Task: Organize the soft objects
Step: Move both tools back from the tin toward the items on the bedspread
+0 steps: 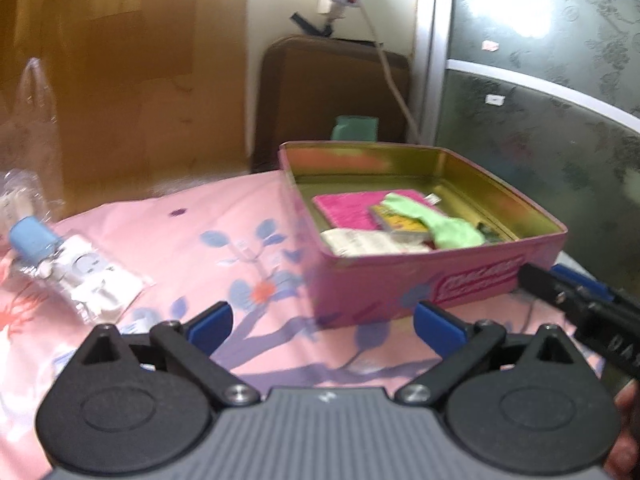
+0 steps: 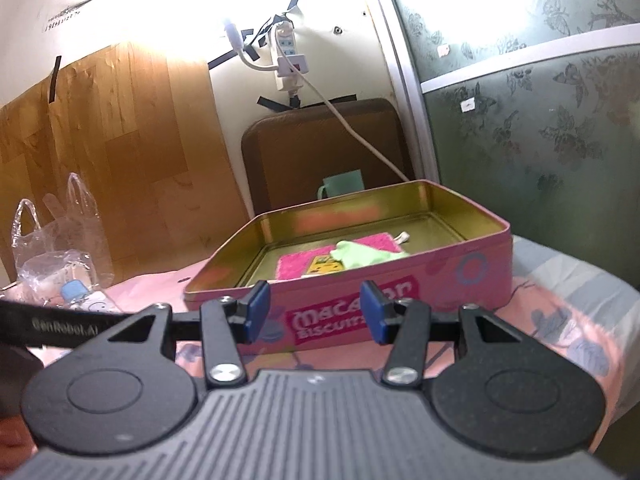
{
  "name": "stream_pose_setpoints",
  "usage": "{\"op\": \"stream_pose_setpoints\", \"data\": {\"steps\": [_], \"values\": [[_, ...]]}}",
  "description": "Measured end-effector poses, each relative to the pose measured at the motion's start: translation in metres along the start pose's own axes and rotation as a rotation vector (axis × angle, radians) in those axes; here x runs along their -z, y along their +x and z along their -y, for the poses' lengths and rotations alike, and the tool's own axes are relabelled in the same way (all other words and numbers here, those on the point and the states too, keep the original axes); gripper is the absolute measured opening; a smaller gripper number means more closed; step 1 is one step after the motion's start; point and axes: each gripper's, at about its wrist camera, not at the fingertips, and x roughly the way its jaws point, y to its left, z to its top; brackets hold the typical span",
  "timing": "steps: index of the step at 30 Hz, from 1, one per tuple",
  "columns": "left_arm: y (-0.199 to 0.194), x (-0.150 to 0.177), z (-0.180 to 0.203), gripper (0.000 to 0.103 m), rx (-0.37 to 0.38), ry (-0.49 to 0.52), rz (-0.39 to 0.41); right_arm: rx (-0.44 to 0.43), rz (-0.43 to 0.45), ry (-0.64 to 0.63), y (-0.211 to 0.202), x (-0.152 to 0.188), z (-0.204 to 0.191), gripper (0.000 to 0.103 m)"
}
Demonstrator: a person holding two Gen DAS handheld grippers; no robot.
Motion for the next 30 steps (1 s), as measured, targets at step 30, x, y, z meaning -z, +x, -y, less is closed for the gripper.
{"op": "stream_pose_setpoints", "data": {"steps": [30], "values": [[-0.036,0.051,-0.087,0.102,-0.167,-0.013,0.003,-0.152,-0.2,-0.115,0.026,0.031,-0.082,0.054]]}}
